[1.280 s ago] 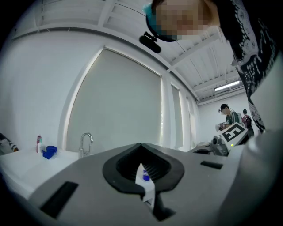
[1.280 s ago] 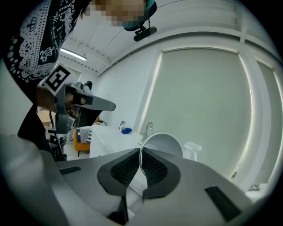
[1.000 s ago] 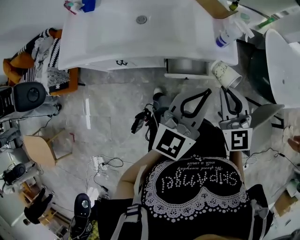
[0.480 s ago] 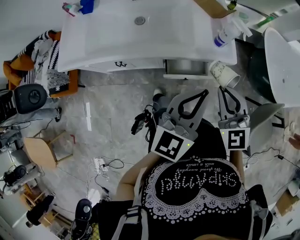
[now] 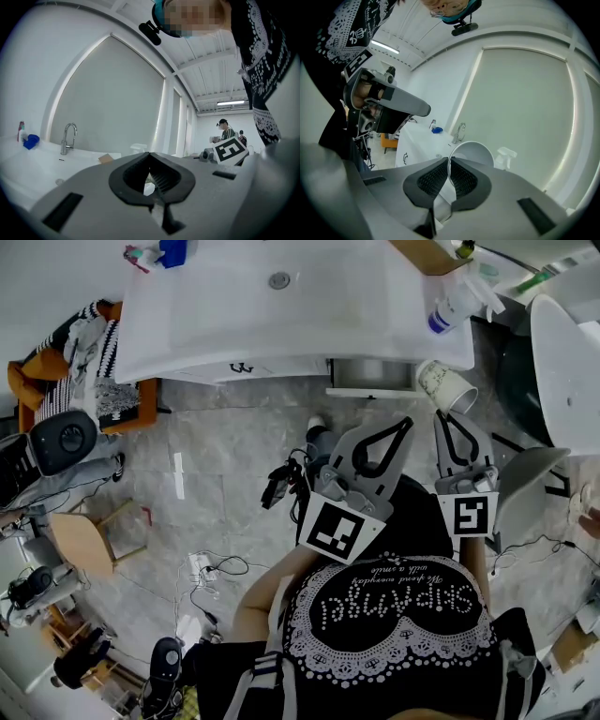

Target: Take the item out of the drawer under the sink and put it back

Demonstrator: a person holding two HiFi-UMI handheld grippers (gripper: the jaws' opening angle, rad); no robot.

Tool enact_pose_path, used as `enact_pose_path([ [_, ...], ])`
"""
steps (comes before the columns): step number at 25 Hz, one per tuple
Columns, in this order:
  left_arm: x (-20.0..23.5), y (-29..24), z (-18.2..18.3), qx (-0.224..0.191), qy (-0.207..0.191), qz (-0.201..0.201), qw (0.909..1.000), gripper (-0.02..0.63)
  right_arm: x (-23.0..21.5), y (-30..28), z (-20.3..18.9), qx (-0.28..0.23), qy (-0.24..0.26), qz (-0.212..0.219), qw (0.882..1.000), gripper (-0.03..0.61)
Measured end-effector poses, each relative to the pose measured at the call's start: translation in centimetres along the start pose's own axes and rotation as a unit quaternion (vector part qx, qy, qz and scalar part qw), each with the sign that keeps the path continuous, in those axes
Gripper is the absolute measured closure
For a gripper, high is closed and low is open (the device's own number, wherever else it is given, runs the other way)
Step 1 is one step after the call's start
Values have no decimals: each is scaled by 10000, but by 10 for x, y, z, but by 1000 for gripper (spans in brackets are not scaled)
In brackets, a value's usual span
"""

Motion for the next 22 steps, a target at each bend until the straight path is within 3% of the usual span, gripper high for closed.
enact_pose_path([
  [3,0,0,1,45,-30,-11,10000,611,-1,-2,1,-68,-22,14,10000,549],
  [6,1,1,-1,126,-67,-2,9999,611,-1,-7,-7,205,114,58,9997,549],
  [11,10,7,-4,-108,847,648,9942,611,5,-25,-20,430,364,227,9982,549],
  [22,18,27,-18,129,1135,1074,9876,611,23,-61,-59,930,905,794,9884,549],
])
Point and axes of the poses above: the fingertips, and each gripper's own axes: y backward along the fingers, x to its left, z out of its top, the point moved 5 cm from there along y, backward along the fingers, and after that the axes turned 13 degrees about -y, right-handed, at the moved point
